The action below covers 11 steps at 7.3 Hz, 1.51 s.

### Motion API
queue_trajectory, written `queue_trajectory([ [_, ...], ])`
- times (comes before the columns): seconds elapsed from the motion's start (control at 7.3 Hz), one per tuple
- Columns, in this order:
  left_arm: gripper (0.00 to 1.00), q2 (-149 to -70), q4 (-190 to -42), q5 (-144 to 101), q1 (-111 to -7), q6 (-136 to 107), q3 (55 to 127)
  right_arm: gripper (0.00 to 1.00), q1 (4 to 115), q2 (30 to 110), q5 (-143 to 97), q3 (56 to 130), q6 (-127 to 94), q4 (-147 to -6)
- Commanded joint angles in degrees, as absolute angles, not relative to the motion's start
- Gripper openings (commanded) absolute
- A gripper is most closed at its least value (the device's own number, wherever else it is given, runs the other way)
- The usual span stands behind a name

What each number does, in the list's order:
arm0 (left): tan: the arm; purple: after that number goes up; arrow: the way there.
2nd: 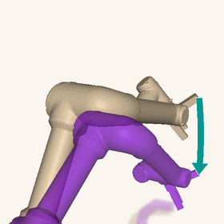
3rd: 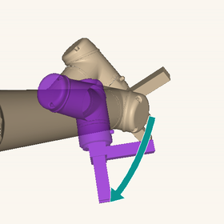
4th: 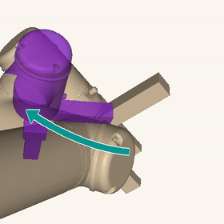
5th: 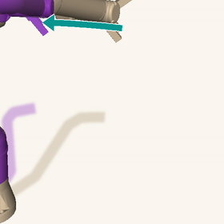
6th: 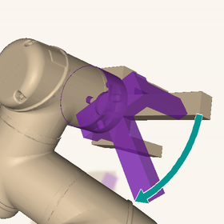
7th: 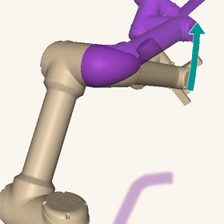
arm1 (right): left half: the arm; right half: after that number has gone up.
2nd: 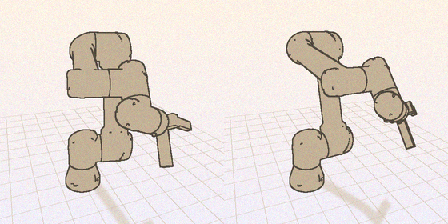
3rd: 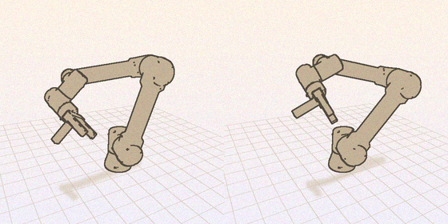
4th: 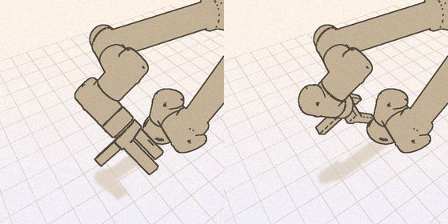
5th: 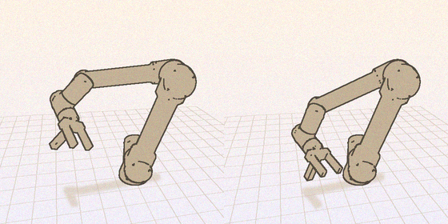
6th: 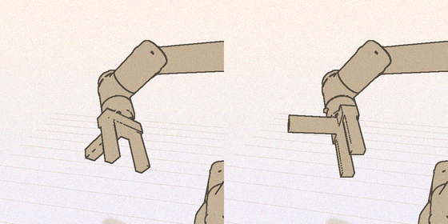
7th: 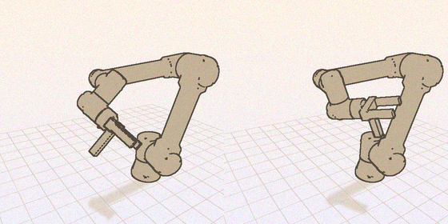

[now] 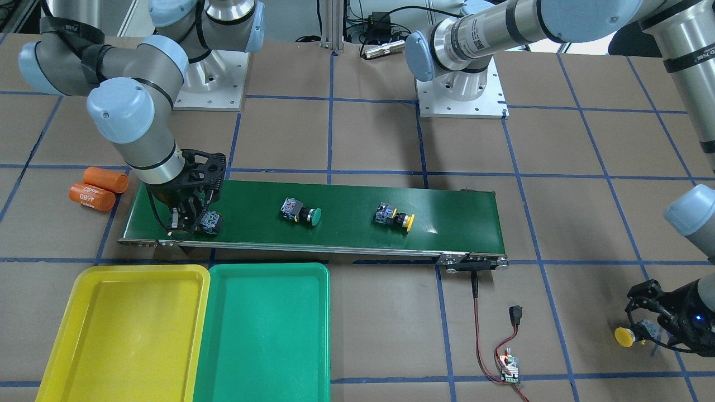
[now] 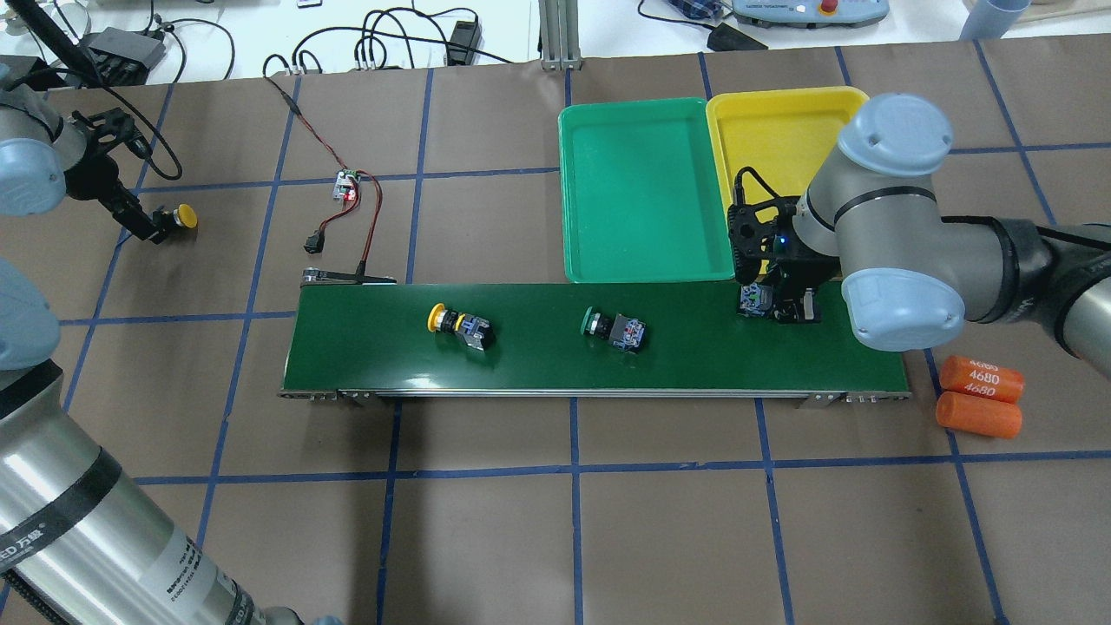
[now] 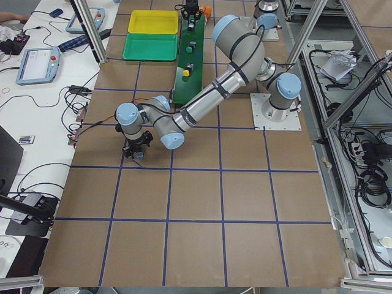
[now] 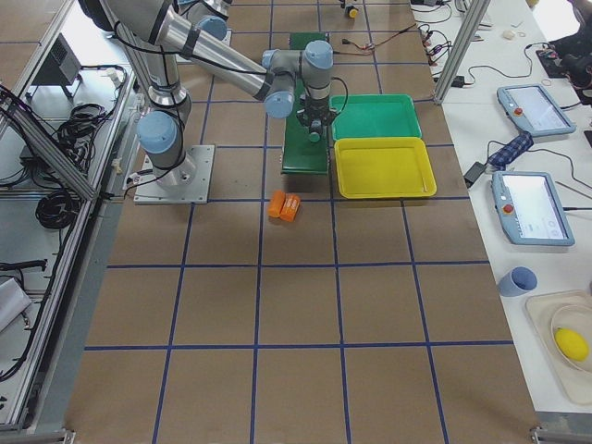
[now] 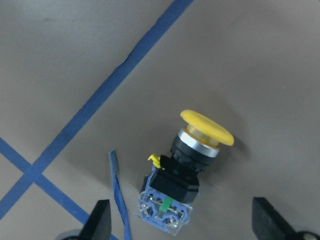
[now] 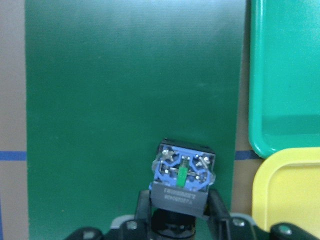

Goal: Sort buttons by color to trays
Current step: 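Carry the green button into the green tray and open the right gripper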

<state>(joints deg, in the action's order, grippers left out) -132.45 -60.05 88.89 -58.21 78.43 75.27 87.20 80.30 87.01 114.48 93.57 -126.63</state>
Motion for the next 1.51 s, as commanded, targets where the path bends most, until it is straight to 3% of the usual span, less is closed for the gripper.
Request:
queue_trajectory([
  [0.0,1.00,-132.7,-59.9,87.6,-58.0,77.3,75.1,0.30,91.0,73.9,86.7,106.7,91.9,-127.3],
  [0.27,1.00,-133.2,-59.9,87.5,-58.0,77.5,75.1,0.30,96.0,66.9,87.7,98.4,84.9,-128.8],
  [0.68,1.00,-133.3,-59.9,87.5,-58.1,78.4,75.1,0.30,96.2,64.3,87.7,96.5,85.6,-133.3],
  [0.82,0.98,-133.4,-59.9,87.5,-58.2,78.6,75.0,0.65,96.2,64.1,87.6,96.6,85.0,-133.4],
  [0.96,0.98,-133.5,-59.8,87.1,-58.4,78.7,75.0,0.75,96.2,64.1,87.7,96.7,85.0,-133.1],
  [1.1,0.99,-134.5,-59.6,85.3,-58.0,78.7,75.0,0.80,96.2,64.0,87.9,96.7,85.0,-133.0],
  [1.23,0.89,-135.3,-59.7,84.8,-57.7,78.8,75.0,0.80,96.1,64.1,87.8,96.7,85.1,-132.9],
  [1.37,0.70,-135.4,-59.6,85.2,-57.8,78.8,74.9,0.80,95.9,64.7,87.8,96.9,85.4,-131.9],
])
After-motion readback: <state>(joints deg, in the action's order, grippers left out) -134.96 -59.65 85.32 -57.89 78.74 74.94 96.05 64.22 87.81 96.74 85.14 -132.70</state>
